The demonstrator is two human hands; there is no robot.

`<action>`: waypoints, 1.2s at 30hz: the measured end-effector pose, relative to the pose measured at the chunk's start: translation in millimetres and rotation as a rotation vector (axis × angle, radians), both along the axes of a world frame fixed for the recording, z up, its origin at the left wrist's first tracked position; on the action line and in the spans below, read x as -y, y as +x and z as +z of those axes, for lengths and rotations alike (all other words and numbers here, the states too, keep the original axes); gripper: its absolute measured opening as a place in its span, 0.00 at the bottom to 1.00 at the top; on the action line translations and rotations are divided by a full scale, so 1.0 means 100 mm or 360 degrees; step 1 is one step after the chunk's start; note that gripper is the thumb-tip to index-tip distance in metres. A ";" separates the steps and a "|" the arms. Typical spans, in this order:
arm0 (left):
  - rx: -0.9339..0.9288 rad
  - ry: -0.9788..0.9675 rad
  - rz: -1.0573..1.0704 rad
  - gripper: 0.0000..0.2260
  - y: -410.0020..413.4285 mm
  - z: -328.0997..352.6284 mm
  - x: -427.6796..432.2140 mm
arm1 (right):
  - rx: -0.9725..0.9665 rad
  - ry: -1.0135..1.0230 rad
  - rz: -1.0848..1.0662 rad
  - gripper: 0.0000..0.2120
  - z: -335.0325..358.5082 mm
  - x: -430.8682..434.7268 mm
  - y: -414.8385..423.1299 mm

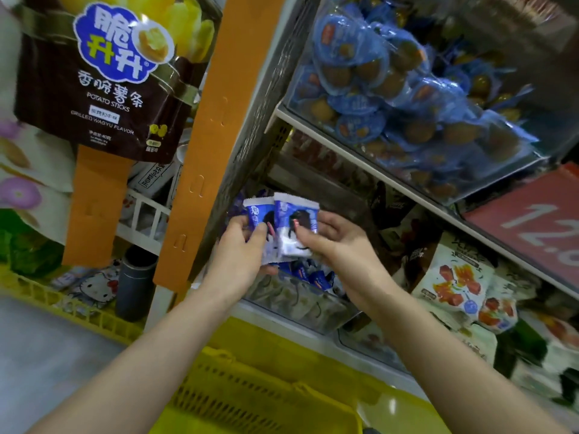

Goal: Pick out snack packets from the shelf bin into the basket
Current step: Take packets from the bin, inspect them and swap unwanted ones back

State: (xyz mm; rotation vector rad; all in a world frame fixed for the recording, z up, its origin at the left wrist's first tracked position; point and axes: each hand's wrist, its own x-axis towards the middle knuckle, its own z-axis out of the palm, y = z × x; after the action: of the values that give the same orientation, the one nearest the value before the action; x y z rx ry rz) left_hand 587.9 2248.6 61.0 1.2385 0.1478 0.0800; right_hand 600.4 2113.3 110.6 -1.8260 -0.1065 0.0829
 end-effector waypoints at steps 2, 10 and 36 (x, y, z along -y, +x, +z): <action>-0.0041 -0.0253 -0.0134 0.16 -0.10 0.04 0.06 | 0.0103 -0.0141 0.0013 0.23 -0.02 -0.07 -0.13; 0.0096 -0.0434 -0.0378 0.15 -0.29 -0.03 0.03 | 0.0358 -0.0508 0.0171 0.19 0.01 -0.05 -0.32; 0.0209 -0.0342 -0.0215 0.09 -0.01 0.05 -0.29 | -0.0107 -0.1866 -0.0371 0.06 -0.42 0.52 1.23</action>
State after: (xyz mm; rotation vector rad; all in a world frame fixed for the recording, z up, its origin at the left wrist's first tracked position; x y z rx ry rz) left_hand 587.0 2278.1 66.2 1.0227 -0.0410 0.0276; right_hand 723.8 2061.1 68.1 -2.9846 0.2635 0.0399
